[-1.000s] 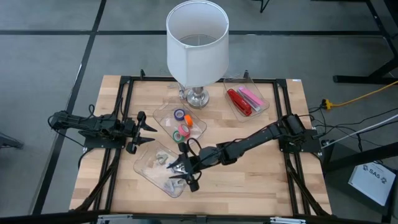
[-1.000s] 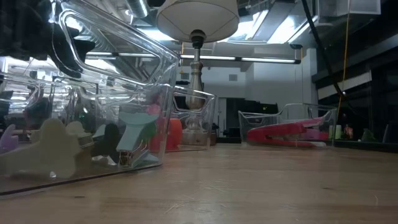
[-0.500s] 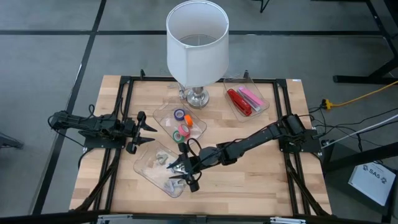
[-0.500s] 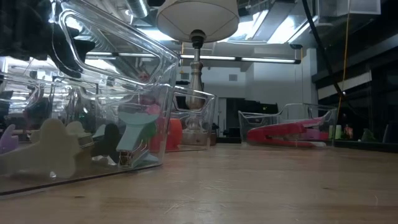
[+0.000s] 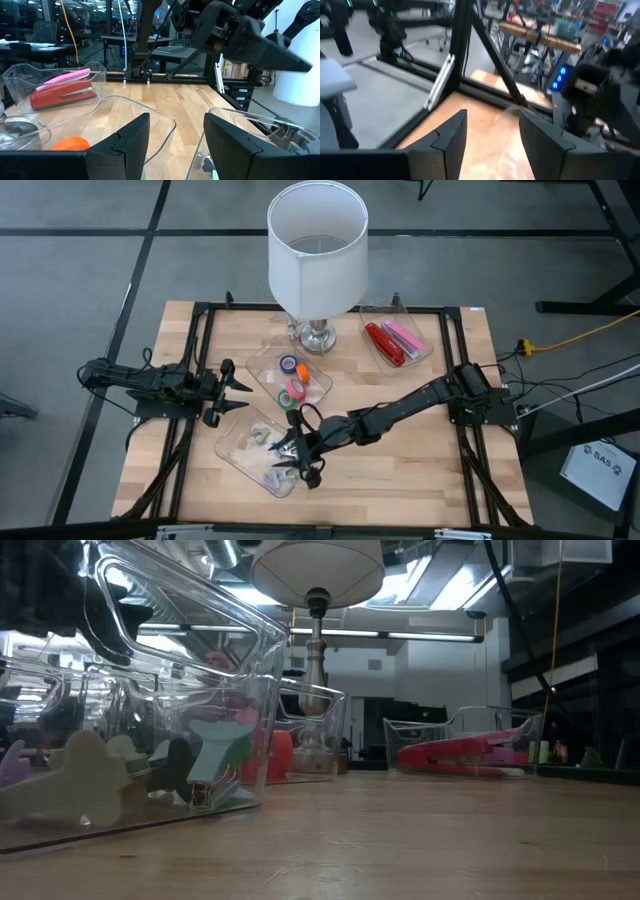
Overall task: Pick and place Stapler, Stapler remover, tape
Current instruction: Return to Home Position
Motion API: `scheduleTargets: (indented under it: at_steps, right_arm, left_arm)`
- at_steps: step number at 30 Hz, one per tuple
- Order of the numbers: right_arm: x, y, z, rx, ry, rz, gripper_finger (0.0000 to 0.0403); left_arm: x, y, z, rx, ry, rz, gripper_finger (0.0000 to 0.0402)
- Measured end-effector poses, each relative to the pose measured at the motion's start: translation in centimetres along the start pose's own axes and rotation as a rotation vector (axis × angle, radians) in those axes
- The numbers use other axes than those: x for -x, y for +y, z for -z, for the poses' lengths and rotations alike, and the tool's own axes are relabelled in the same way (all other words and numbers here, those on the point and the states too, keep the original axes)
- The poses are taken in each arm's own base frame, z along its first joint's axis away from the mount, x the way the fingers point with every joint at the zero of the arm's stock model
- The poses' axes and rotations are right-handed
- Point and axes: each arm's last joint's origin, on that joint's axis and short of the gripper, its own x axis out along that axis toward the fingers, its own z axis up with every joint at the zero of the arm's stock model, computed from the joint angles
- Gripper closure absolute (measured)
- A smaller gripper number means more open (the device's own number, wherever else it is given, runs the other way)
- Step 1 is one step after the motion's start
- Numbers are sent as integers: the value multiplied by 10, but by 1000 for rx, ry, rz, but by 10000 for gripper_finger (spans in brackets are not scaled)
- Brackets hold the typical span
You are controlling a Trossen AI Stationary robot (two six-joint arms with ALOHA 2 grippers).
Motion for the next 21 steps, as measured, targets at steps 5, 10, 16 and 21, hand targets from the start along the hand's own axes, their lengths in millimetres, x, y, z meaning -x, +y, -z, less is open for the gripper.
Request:
scheduleTargets:
  at_steps: [5, 10, 16, 21]
  right_arm:
    - [5, -7, 11, -36, 36, 13, 221]
    - [53, -14, 18, -34, -22, 38, 221]
    - [132, -28, 41, -117, 23, 91, 221]
    - [188, -26, 58, -137, 24, 106, 221]
  left_arm:
    - [0, 0, 0, 0, 0, 0, 217]
    - [0, 0, 0, 0, -1, 0, 217]
    - [0, 0, 0, 0, -1, 0, 217]
    - [0, 0, 0, 0, 0, 0, 217]
